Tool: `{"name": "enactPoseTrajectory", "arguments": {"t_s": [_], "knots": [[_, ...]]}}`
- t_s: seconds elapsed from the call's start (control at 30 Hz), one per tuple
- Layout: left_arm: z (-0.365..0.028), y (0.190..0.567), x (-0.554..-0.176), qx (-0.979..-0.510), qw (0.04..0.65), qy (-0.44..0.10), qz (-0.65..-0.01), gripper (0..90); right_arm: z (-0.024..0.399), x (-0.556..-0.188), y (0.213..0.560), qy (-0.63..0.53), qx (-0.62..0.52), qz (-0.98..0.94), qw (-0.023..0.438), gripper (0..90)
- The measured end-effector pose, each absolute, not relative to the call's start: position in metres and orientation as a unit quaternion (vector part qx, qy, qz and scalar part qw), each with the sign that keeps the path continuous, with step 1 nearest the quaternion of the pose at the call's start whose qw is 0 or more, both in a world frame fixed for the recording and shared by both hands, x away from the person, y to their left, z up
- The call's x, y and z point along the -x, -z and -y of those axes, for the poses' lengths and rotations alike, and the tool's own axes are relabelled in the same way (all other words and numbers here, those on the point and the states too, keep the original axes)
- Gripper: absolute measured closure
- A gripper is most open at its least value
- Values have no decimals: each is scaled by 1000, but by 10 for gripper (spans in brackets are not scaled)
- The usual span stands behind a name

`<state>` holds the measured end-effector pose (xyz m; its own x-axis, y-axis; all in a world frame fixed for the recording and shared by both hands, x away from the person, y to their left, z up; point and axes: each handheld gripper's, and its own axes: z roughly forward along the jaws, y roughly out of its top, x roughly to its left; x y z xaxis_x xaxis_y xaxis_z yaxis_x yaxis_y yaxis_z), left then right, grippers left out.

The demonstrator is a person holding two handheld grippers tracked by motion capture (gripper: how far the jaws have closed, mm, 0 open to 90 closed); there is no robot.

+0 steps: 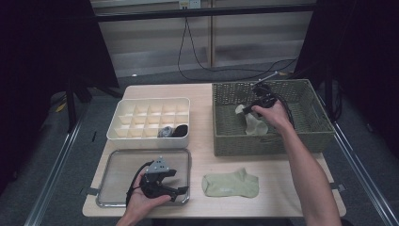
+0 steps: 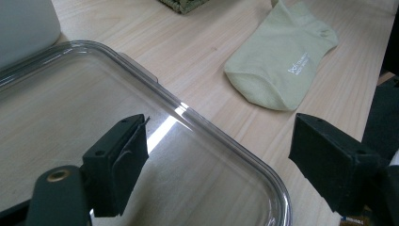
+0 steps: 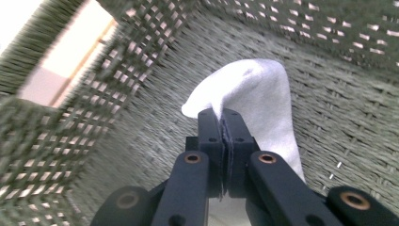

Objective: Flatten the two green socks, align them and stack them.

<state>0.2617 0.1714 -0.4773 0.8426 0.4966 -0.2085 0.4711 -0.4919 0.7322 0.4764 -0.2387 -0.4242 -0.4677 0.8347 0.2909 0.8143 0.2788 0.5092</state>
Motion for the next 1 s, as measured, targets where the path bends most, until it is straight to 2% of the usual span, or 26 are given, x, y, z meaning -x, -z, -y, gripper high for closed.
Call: {"name": "enactPoseTrajectory", "arguments": {"t_s": [1.0], "knots": [[-173, 476, -262, -859, 427, -12, -282, 196, 256, -445, 386, -443, -475, -759, 46, 884]]}}
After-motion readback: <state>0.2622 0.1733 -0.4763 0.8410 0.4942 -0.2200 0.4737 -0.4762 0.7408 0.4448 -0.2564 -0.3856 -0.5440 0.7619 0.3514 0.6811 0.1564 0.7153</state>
